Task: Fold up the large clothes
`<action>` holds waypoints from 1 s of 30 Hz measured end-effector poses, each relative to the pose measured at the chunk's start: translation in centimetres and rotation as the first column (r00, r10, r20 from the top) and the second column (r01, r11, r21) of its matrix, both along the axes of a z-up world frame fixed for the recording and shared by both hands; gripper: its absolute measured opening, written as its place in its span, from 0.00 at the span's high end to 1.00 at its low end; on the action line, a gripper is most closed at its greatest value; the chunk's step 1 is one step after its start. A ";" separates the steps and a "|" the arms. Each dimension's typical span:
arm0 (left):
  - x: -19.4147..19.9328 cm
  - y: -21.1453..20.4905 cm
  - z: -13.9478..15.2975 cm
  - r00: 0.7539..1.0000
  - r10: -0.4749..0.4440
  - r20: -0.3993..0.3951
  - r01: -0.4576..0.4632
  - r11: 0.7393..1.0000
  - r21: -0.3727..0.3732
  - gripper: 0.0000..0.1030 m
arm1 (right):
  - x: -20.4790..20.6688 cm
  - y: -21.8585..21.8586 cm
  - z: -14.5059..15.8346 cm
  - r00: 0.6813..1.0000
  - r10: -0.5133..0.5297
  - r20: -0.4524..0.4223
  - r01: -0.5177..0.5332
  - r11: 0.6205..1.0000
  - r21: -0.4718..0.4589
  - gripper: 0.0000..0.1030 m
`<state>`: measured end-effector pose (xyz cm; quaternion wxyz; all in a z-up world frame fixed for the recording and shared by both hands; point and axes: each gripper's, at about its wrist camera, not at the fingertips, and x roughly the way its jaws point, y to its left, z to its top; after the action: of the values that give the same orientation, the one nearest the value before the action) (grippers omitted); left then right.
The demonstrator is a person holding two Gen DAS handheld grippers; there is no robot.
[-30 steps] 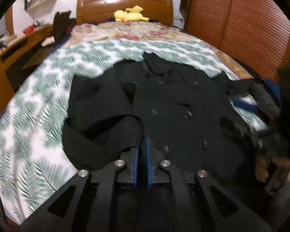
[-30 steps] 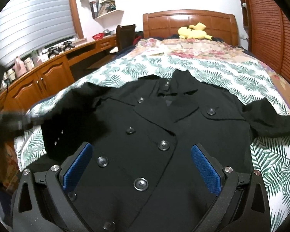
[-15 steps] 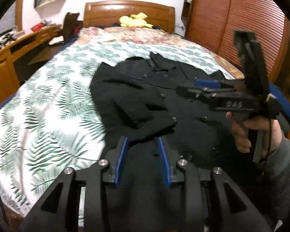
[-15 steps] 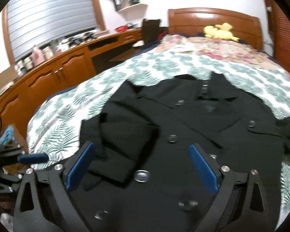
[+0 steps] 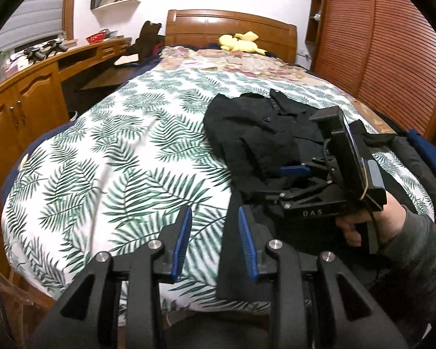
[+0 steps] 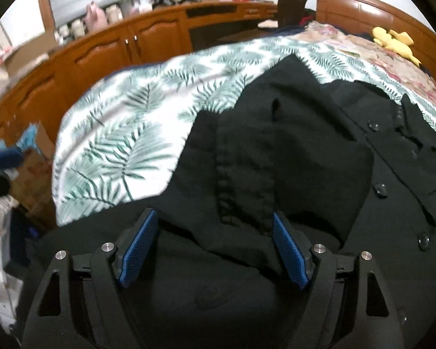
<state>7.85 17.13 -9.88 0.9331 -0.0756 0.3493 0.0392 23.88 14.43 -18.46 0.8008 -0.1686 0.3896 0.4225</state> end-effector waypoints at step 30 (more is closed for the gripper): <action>6.1 -7.5 1.1 0.990 -0.122 0.065 0.120 0.992 0.027 0.69 | 2.5 -22.8 11.2 0.891 -0.444 0.091 0.400 0.865 0.304 1.00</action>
<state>13.96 9.61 -8.81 0.9457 -0.0446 0.3216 -0.0160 26.42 -8.40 -7.29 0.9177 0.0017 0.2894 0.2721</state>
